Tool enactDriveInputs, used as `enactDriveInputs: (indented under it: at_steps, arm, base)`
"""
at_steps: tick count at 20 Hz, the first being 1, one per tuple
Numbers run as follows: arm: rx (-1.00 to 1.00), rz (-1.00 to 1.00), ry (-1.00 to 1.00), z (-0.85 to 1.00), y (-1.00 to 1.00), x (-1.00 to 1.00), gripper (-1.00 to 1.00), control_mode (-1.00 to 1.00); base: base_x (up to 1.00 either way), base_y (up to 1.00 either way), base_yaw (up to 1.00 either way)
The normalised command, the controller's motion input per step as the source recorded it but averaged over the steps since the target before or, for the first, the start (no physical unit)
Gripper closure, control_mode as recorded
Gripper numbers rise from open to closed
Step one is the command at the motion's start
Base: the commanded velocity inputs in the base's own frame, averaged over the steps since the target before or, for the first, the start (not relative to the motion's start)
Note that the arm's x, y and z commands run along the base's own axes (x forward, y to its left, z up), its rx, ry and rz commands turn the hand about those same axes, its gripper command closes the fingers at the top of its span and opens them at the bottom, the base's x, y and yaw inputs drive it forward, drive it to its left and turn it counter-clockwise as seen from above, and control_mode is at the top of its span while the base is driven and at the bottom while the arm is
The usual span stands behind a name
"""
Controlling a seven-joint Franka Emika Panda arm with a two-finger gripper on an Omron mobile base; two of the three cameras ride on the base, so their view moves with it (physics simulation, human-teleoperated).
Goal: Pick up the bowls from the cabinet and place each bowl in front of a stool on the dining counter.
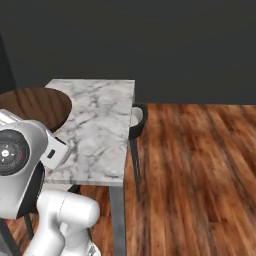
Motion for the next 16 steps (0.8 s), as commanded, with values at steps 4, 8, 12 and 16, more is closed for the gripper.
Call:
enactDriveInputs:
  at_steps: [4, 8, 12, 16]
  arm:
    - [0.00, 0.00, 0.00, 0.00, 0.00, 0.00, 1.00, 1.00]
    - [0.00, 0.00, 0.00, 0.00, 0.00, 0.00, 1.00, 1.00]
    - [0.00, 0.01, 0.13, -0.11, 0.00, 0.41, 1.00, -1.00]
    - [0.00, 0.00, 0.36, -0.46, 0.02, 0.97, 1.00, -1.00]
  base:
    - [0.43, 0.00, 0.24]
    - [0.07, 0.03, 0.16]
    - [0.00, 0.00, 0.02]
    - [0.00, 0.00, 0.00]
